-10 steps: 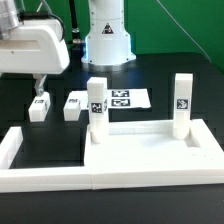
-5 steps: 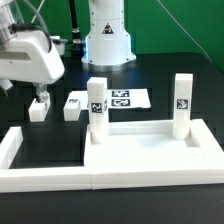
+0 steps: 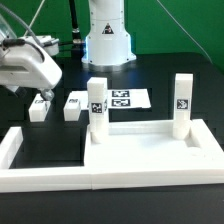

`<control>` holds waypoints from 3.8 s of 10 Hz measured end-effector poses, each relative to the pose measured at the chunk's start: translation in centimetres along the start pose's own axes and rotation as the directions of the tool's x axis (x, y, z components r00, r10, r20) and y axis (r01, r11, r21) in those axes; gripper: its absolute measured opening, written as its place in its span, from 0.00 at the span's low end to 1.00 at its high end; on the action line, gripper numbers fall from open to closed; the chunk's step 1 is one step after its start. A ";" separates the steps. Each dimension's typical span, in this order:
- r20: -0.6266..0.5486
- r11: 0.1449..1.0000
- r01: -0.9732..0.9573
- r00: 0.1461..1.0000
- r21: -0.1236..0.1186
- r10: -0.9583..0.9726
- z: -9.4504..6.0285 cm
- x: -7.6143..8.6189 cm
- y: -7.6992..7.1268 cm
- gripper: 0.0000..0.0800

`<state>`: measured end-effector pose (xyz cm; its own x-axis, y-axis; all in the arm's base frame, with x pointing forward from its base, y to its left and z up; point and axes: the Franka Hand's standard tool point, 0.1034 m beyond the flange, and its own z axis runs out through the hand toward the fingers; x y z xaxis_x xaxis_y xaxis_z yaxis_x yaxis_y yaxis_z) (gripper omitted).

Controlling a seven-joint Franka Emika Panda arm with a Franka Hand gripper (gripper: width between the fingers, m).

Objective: Assemble desk

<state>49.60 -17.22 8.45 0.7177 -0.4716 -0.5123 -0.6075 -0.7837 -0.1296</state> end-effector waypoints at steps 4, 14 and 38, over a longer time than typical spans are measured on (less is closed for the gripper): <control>0.229 0.998 -0.058 0.972 -0.007 0.058 3.5 -2.6 1.6 0.81; 0.339 0.995 -0.097 0.936 -0.020 0.097 8.3 -5.3 2.2 0.81; 0.372 0.997 -0.081 0.925 -0.012 0.080 6.6 -7.2 1.1 0.36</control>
Offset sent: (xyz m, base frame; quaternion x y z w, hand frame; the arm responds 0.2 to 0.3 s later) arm -0.0348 0.0112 -0.0101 -0.0416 -0.0702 0.0645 0.9946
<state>41.52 -11.95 6.38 0.4883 -0.3481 -0.8002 -0.6599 -0.7473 -0.0775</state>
